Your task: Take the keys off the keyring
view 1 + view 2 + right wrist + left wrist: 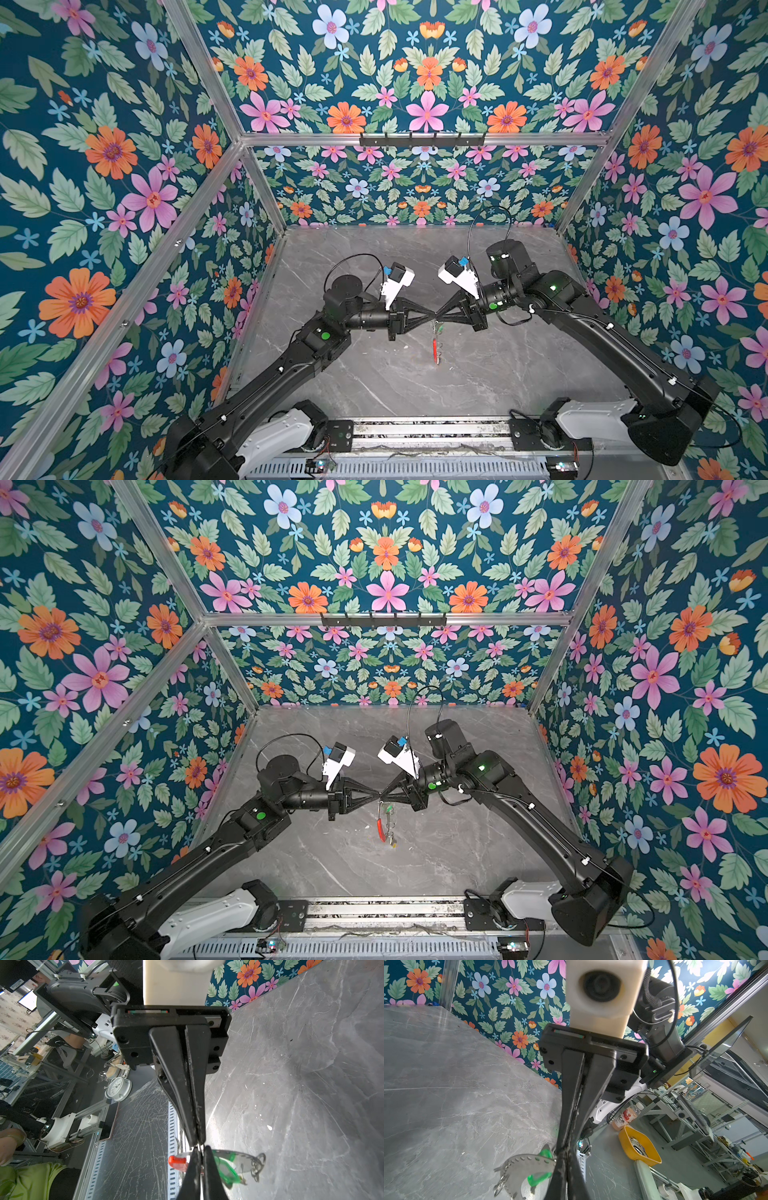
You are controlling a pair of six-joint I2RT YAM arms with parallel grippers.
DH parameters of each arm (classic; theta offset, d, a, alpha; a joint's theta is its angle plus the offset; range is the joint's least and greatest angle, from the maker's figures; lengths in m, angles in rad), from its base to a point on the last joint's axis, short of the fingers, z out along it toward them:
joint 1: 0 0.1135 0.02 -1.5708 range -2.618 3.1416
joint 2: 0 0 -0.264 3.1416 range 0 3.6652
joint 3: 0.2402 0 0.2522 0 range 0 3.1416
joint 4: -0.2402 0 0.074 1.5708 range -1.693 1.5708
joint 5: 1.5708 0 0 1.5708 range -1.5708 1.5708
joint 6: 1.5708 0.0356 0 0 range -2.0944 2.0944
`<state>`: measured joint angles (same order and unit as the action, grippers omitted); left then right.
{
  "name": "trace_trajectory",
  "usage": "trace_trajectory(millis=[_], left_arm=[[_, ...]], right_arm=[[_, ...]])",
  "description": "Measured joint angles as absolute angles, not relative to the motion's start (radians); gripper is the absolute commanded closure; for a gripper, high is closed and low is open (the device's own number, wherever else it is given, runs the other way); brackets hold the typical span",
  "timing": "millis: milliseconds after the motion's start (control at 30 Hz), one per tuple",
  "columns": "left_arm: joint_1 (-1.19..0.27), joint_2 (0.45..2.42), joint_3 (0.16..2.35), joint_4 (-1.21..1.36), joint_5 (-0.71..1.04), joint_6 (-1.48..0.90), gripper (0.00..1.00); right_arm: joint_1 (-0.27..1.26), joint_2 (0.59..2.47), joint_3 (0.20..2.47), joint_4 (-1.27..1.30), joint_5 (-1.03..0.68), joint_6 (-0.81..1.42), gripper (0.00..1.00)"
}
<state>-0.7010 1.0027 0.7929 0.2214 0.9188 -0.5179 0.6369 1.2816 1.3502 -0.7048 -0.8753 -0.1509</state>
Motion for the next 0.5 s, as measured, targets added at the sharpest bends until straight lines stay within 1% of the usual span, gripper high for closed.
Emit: trace_trajectory(millis=[33,67,133,300,500], left_arm=[[-0.701,0.995,0.783,0.239,0.916,-0.519,1.00],[-0.702,0.989,0.775,0.258,0.915,-0.520,1.00],[-0.703,0.976,0.757,0.301,0.896,-0.526,1.00],[-0.703,0.951,0.709,0.402,0.862,-0.552,1.00],[-0.703,0.921,0.648,0.547,0.835,-0.599,1.00]], right_arm=[[0.638,1.273,1.342,-0.691,-0.863,-0.129,0.61],[0.637,1.265,1.334,-0.679,-0.852,-0.129,0.58],[0.639,1.236,1.312,-0.628,-0.835,-0.104,0.54],[0.640,1.142,1.219,-0.501,-0.767,-0.040,0.49],[0.640,1.062,1.051,-0.336,-0.753,0.009,0.47]])
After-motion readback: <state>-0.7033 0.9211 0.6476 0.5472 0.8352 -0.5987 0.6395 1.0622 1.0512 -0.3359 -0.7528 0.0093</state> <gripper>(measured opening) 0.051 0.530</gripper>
